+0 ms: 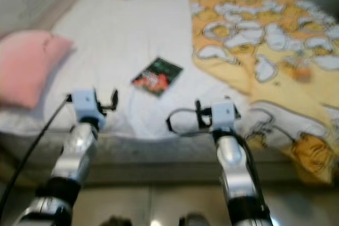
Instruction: Clean up the room
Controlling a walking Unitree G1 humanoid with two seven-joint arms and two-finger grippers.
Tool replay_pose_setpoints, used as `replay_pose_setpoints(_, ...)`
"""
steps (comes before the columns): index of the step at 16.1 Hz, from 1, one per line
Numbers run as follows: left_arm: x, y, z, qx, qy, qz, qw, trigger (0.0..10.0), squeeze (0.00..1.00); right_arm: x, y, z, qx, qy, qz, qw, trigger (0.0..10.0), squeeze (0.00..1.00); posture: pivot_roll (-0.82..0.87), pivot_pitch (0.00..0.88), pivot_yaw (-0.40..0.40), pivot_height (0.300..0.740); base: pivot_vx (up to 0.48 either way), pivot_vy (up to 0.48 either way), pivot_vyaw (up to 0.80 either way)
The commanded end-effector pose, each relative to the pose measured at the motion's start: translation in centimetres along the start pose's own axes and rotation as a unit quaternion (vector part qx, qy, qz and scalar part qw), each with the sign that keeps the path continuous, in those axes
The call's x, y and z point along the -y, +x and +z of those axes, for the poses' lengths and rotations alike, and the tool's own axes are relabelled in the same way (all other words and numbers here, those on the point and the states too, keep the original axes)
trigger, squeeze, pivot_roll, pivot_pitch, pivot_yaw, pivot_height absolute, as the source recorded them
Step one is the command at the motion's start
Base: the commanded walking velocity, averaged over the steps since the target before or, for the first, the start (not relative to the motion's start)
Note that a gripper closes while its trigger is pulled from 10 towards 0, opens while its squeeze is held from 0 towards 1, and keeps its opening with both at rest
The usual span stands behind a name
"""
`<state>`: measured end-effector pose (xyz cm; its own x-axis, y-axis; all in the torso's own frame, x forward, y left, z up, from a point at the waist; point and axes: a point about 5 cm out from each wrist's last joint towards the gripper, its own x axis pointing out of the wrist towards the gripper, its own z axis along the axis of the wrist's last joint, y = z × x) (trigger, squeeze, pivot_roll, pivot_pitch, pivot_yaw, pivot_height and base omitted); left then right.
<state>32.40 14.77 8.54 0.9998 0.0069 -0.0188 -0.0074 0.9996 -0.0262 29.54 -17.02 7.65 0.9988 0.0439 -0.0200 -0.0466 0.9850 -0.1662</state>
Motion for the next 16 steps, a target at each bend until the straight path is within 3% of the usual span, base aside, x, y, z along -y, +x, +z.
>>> replay_pose_setpoints(1,1.2,0.2,0.3,0.004,-0.005,-0.013,1.0,10.0,0.0,1.1,-0.1,-0.3,-0.006,-0.01,-0.012,1.0,10.0,0.0,-0.18,0.0,0.04,0.697,0.48,0.0,0.0)
replay_pose_setpoints(11,0.9,0.5,0.8,0.015,-0.002,-0.002,1.0,10.0,0.0,0.7,1.4,-0.1,-0.019,-0.007,-0.005,1.0,10.0,0.0,-0.17,0.0,0.037,0.697,0.48,0.0,0.0)
replay_pose_setpoints(14,0.2,0.9,1.2,0.02,0.003,0.01,1.0,10.0,0.0,-0.5,3.7,1.1,-0.028,0.041,0.005,0.999,10.0,0.0,-0.17,0.0,0.049,0.697,0.48,0.0,0.0)
replay_pose_setpoints(16,-0.6,1.5,2.1,0.028,0.01,0.024,0.999,10.0,0.0,-1.4,5.6,2.3,-0.044,0.146,-0.013,0.988,10.0,0.0,-0.15,0.0,0.064,0.697,0.24,0.0,0.0)
